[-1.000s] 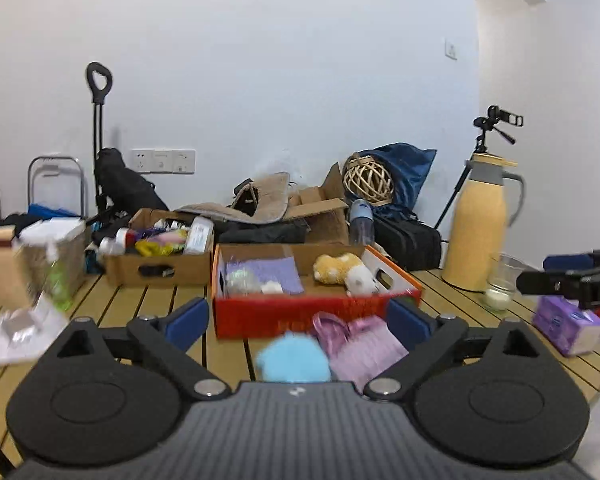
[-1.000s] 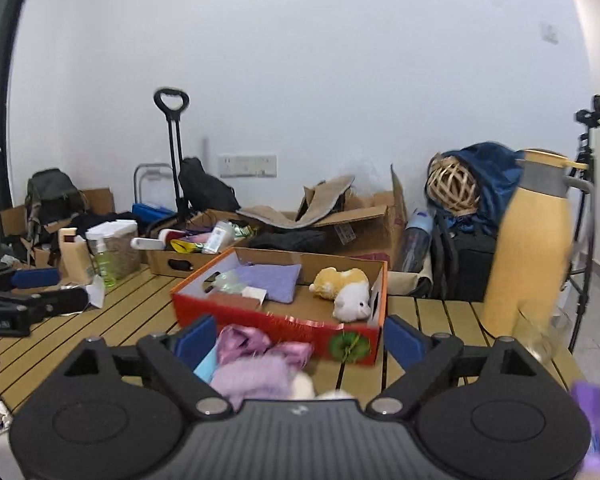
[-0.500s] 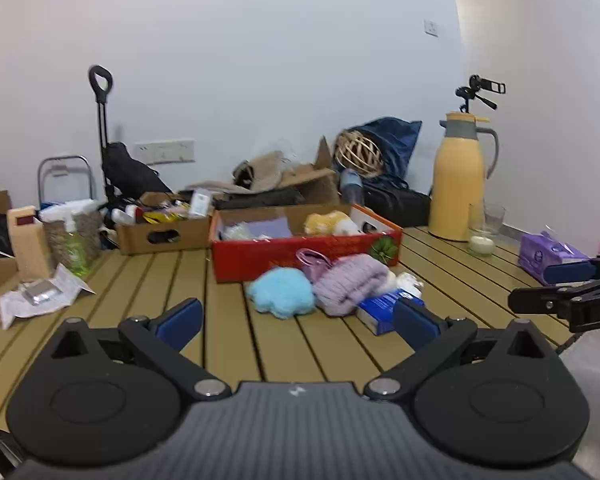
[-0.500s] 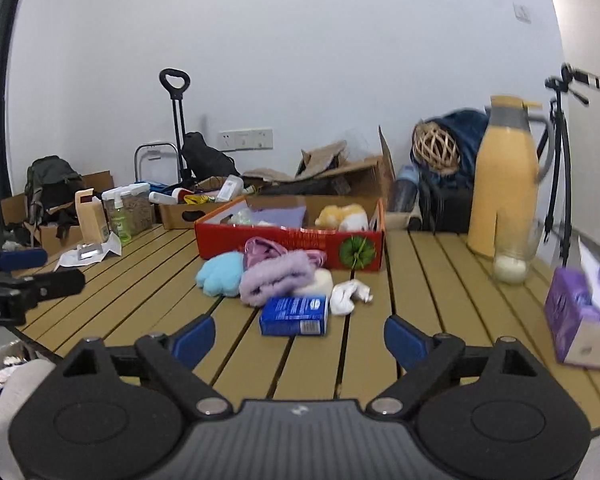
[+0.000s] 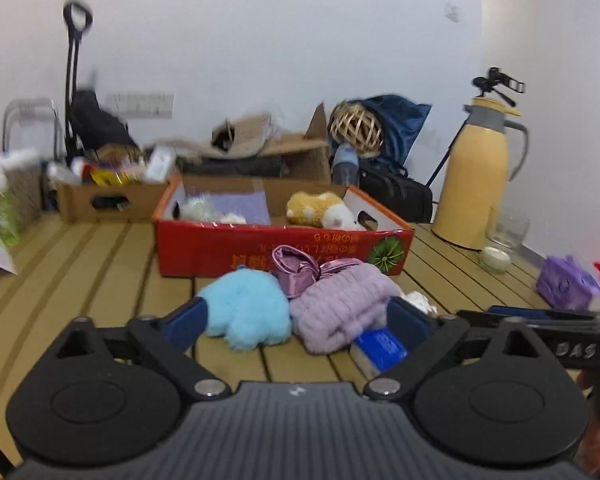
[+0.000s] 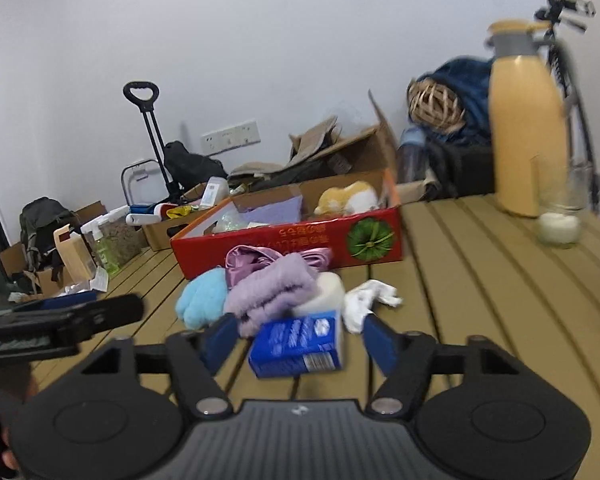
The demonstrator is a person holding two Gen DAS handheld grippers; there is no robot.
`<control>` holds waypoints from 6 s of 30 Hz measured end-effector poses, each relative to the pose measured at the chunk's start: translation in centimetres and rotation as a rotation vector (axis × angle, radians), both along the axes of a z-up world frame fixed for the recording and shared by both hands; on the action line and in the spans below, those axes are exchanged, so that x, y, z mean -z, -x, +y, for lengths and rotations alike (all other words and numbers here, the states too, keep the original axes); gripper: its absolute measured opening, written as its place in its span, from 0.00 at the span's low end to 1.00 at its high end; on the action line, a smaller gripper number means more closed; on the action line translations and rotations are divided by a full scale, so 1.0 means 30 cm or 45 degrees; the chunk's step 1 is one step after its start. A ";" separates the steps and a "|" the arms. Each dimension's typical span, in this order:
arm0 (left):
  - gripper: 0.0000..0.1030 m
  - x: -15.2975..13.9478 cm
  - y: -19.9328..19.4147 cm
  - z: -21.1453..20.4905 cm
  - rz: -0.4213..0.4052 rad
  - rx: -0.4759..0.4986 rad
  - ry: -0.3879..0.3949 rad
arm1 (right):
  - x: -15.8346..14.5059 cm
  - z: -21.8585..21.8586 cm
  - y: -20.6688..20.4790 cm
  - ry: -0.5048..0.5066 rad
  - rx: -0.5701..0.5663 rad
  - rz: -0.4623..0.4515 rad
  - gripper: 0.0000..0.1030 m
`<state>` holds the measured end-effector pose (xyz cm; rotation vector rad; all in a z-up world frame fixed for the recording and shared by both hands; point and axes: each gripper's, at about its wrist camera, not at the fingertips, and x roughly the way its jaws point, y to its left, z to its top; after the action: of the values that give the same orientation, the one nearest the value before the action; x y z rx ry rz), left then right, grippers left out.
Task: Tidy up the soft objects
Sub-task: 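Grasp the lavender fuzzy cloth with both grippers, then carry the lavender cloth into the box and open both grippers, then grasp the blue printed carton with both grippers, then carry the blue carton into the box and open both grippers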
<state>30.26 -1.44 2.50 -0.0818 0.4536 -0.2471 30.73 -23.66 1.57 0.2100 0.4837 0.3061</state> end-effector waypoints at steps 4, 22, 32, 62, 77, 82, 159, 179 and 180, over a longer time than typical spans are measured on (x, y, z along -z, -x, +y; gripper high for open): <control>0.57 0.061 -0.143 -0.004 0.146 0.013 0.051 | 0.012 0.050 -0.182 0.023 -0.032 0.015 0.53; 0.48 0.206 -0.327 0.063 0.390 0.088 0.567 | 0.127 0.090 -0.394 -0.078 -0.145 0.073 0.24; 0.25 0.088 -0.126 0.056 0.296 0.141 0.531 | 0.031 0.130 -0.199 0.073 -0.119 -0.072 0.21; 0.25 -0.122 -1.038 -0.034 0.441 0.075 0.343 | -0.162 0.034 -1.053 -0.172 -0.051 0.253 0.21; 0.55 -0.081 -1.104 0.017 0.526 -0.027 0.227 | -0.002 0.102 -1.293 -0.015 -0.017 0.565 0.47; 0.68 -0.270 -0.938 0.073 0.402 -0.002 0.114 | -0.204 0.040 -1.164 0.003 -0.013 0.444 0.51; 0.30 0.179 -0.171 -0.075 0.538 0.187 0.389 | 0.195 -0.123 -0.153 -0.376 -0.076 0.332 0.22; 0.29 -0.274 -0.892 -0.026 0.301 0.081 0.395 | -0.282 -0.041 -0.870 -0.338 -0.104 0.142 0.19; 0.29 -0.258 -0.962 -0.021 0.305 0.070 0.370 | -0.274 -0.026 -0.942 -0.338 -0.108 0.170 0.19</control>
<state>59.13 -2.06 10.22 -0.3869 0.6566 -0.3580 58.97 -24.43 9.80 0.4709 0.5845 0.4410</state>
